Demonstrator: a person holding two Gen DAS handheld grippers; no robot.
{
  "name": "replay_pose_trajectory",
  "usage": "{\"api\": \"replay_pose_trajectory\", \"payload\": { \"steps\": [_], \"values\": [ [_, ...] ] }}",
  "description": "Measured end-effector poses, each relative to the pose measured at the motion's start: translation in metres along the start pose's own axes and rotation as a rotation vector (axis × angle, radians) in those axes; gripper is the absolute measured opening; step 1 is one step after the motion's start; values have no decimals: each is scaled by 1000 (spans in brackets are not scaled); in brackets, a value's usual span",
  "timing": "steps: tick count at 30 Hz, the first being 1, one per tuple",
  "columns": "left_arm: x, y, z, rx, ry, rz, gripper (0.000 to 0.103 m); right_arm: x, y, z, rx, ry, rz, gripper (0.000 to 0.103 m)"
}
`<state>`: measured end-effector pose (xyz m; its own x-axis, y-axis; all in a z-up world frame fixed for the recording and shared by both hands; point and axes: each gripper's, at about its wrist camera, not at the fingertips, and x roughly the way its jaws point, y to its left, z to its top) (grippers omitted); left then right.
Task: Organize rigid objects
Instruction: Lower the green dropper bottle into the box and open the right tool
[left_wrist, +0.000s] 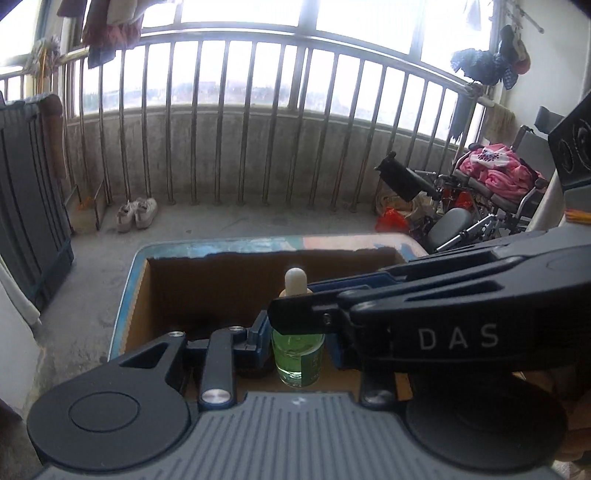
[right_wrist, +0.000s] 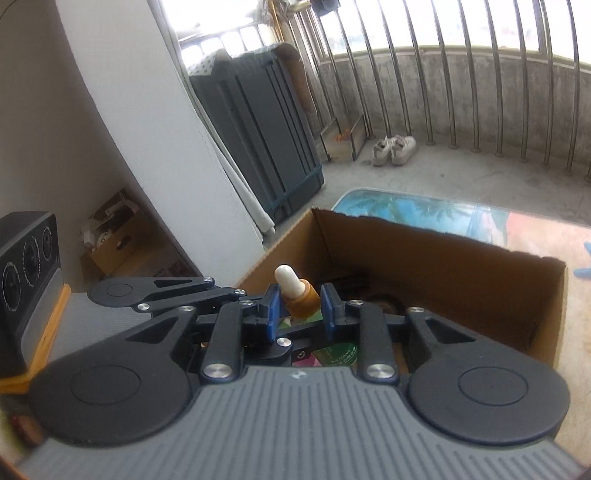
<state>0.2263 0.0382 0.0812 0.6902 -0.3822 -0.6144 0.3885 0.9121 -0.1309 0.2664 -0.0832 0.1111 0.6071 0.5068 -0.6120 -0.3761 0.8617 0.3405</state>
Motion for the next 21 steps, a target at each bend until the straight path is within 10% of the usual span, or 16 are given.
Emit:
{"api": "replay_pose_trajectory", "payload": {
  "steps": [21],
  "values": [
    [72,41,-11,-77,277,65,33,107,-51,-19,133,233,79,24]
  ]
}}
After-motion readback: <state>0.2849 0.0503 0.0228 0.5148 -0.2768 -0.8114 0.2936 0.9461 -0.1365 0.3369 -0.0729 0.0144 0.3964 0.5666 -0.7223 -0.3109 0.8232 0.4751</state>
